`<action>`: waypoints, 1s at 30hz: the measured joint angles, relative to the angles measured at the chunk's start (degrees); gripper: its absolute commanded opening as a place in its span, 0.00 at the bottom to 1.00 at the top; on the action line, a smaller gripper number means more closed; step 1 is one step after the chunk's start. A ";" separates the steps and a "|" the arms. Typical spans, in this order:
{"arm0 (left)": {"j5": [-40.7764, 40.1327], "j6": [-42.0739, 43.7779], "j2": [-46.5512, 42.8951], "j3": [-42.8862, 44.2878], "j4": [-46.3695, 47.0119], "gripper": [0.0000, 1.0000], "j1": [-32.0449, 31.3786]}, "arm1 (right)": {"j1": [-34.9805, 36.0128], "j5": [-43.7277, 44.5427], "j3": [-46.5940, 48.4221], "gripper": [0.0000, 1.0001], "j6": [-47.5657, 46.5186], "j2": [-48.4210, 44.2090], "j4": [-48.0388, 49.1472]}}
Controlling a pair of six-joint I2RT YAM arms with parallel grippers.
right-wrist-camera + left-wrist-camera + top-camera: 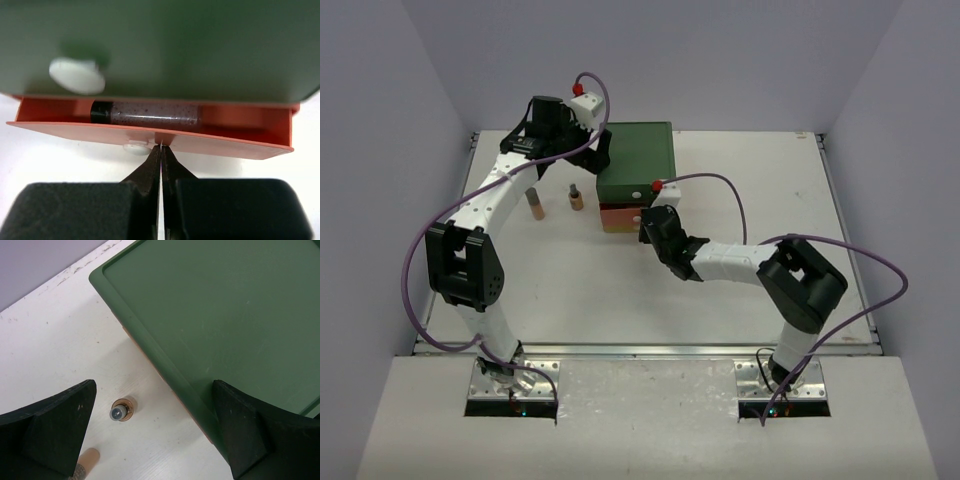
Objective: Organize the makeup
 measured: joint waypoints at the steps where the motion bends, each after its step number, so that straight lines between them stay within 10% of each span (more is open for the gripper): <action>1: 0.15 0.02 0.00 0.00 -0.01 1.00 0.00 | -0.32 0.09 0.77 0.00 -0.10 0.52 0.07; 19: 2.13 -0.09 0.13 -0.02 -0.12 1.00 0.00 | -1.08 2.99 3.58 0.01 -0.86 2.69 0.72; 25: 2.13 -0.21 0.13 -0.02 -0.13 1.00 -0.02 | -1.36 -1.90 0.06 0.38 -1.94 0.51 1.32; 30: 2.17 -0.30 0.15 -0.02 -0.17 1.00 -0.02 | -1.36 -6.61 -5.28 0.48 -0.43 -3.06 0.75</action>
